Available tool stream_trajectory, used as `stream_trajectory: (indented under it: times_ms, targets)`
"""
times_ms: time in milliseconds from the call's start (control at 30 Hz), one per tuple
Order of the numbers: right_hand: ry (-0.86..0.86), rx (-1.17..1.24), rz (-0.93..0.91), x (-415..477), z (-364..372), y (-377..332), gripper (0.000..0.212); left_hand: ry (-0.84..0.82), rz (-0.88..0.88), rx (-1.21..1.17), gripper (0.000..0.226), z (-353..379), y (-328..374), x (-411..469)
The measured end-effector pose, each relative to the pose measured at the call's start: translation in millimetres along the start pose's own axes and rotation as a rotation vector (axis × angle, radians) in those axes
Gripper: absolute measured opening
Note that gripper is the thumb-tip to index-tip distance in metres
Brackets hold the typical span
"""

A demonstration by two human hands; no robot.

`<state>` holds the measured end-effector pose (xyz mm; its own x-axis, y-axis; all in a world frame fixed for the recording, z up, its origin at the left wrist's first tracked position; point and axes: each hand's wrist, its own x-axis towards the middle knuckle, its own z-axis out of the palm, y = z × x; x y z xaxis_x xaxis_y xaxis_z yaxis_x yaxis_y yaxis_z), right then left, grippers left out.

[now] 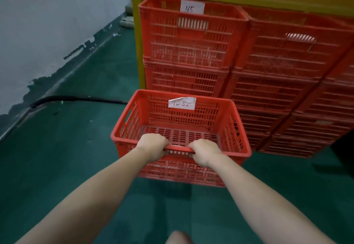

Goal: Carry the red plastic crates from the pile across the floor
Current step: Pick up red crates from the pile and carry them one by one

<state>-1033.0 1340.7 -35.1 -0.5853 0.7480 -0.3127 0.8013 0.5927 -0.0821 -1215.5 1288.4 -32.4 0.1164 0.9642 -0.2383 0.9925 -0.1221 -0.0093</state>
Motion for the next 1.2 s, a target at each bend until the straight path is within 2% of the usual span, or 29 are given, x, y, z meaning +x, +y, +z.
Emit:
stream_trajectory:
  times_ms: [200,400,900,1200]
  targets:
    - [0.05,-0.032,-0.003,81.2,94.9,29.0,0.015,0.053,-0.002,0.013,0.019,106.9,-18.5,75.9]
    - [0.108,-0.04,0.004,128.2,158.8,42.2,0.019,0.095,0.003,0.091,0.025,170.6,-32.4,118.2]
    - [0.162,-0.089,-0.024,166.6,153.4,60.2,0.015,0.168,-0.015,0.067,0.022,173.2,-48.0,154.5]
    - [0.115,-0.098,-0.039,183.6,154.9,69.7,0.01,0.166,0.004,0.071,0.023,181.5,-56.1,176.3]
